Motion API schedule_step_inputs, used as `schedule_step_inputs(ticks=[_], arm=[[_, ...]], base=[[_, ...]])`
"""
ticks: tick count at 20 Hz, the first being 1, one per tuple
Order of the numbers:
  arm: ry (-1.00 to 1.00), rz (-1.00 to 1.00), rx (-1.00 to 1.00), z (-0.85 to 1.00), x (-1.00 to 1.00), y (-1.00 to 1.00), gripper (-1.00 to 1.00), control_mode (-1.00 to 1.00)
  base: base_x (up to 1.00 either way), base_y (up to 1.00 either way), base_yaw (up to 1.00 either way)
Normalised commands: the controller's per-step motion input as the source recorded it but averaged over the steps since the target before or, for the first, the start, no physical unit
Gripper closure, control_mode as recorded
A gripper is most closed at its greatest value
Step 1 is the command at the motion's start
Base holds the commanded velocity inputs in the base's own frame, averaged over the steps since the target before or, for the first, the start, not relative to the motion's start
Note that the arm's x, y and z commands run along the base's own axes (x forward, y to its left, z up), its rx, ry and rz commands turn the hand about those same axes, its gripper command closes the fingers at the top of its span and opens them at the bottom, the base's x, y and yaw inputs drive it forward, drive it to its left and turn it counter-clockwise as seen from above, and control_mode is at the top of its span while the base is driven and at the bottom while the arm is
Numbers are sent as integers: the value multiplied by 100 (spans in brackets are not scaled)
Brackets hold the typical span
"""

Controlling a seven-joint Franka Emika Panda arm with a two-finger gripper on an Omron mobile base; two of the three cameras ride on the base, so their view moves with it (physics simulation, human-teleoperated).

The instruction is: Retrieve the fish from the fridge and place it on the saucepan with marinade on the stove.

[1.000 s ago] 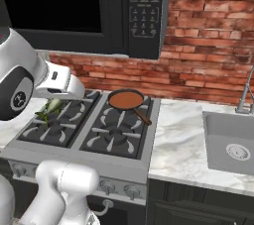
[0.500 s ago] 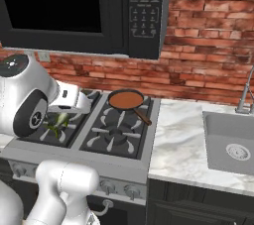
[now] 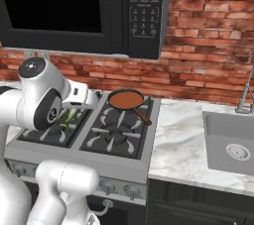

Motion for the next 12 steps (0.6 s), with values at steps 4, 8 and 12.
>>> schedule_step_inputs(ticks=[4, 8, 12], arm=[[4, 0, 0, -27, 41, -1, 100, -100], [1, 0, 0, -35, 53, 0, 100, -100], [4, 0, 0, -22, 56, -1, 100, -100]], base=[[0, 0, 0], [0, 0, 0], [0, 0, 0]])
